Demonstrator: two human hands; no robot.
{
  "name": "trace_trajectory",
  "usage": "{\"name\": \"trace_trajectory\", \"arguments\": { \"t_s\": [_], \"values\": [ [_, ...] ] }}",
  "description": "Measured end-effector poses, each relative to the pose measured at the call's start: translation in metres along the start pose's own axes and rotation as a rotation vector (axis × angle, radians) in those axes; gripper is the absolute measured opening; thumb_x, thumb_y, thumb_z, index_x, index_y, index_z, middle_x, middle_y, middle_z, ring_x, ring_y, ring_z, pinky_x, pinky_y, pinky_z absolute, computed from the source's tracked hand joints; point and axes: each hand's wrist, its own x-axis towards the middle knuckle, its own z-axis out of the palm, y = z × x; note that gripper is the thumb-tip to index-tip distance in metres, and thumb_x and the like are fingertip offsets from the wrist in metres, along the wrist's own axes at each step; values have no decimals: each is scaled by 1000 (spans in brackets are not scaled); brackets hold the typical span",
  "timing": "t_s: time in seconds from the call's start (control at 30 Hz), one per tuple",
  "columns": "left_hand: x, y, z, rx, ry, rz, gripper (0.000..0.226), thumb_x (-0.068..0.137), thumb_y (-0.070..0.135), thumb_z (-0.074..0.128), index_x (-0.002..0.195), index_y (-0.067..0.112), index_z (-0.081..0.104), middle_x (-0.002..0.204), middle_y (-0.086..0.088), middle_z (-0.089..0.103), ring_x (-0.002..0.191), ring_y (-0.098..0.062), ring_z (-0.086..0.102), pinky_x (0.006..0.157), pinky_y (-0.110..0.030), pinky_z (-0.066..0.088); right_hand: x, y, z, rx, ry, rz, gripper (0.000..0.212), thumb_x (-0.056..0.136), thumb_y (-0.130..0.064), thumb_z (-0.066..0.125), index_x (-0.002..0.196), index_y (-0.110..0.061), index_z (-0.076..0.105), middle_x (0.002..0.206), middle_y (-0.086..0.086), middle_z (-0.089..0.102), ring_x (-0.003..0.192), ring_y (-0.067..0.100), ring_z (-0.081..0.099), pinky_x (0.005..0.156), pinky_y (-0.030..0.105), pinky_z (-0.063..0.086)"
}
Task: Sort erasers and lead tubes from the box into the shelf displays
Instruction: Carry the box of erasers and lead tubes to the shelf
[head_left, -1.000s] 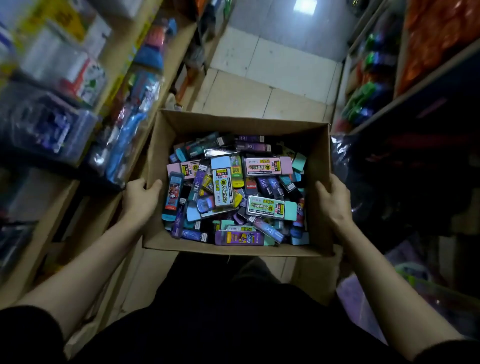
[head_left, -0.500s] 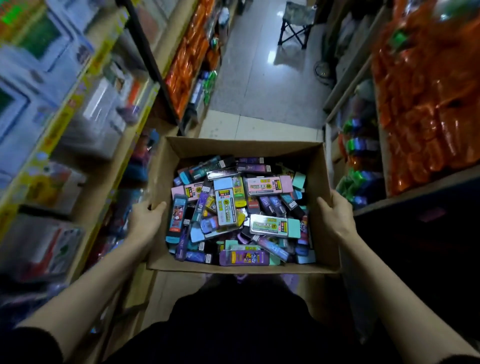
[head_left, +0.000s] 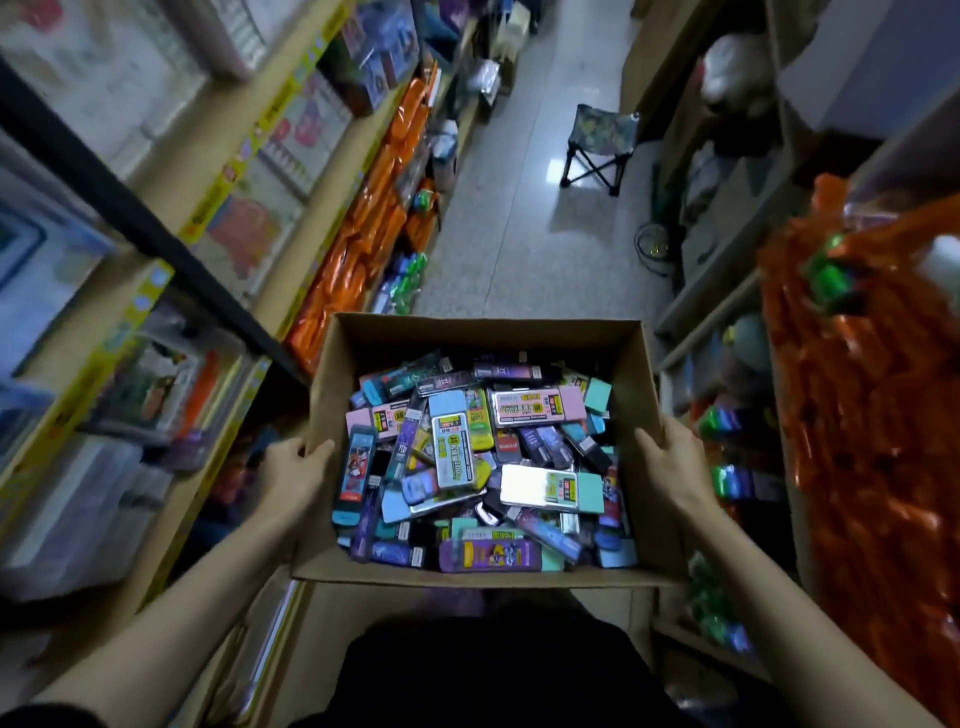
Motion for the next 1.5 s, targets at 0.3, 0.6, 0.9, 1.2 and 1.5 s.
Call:
{"name": "trace_trajectory", "arguments": {
  "t_s": [0.3, 0.6, 0.9, 1.2, 1.5],
  "values": [
    [132, 163, 76, -37, 18, 0, 19, 91, 23, 59, 79, 10, 63, 71, -8, 63, 63, -22, 60, 53, -30, 46, 218, -60, -36, 2, -14, -10, 20, 96, -15, 50, 112, -8, 59, 105, 10, 66, 91, 19, 59, 77, 31, 48],
    [302, 321, 161, -8, -101, -5, 22, 92, 26, 57, 93, 5, 65, 75, -7, 63, 67, -22, 61, 53, -31, 45, 427, -109, -49, 17, 31, 69, 22, 96, -17, 51, 115, -10, 58, 107, 8, 65, 96, 21, 62, 83, 38, 51],
    [435, 492, 223, -13, -55, 77, 19, 92, 19, 58, 97, 3, 66, 79, -9, 66, 58, -10, 55, 47, -24, 38, 642, -168, -74, 11, 28, 64, 21, 94, -14, 54, 112, -6, 60, 106, 10, 68, 91, 21, 62, 74, 29, 45],
    [561, 640, 298, -55, 24, -57, 25, 93, 21, 57, 101, 0, 66, 65, 0, 58, 58, -15, 55, 48, -27, 36, 880, -234, -94, -6, -53, -10, 21, 95, -14, 52, 113, -7, 59, 107, 10, 67, 91, 18, 60, 74, 28, 44],
    [700, 769, 346, -55, 79, -52, 22, 91, 16, 59, 90, -5, 67, 75, -12, 65, 57, -15, 50, 48, -27, 34, 1079, -308, -98, -52, -85, -15, 22, 95, -17, 51, 115, -11, 58, 109, 8, 66, 93, 21, 60, 75, 30, 44]
  ]
}}
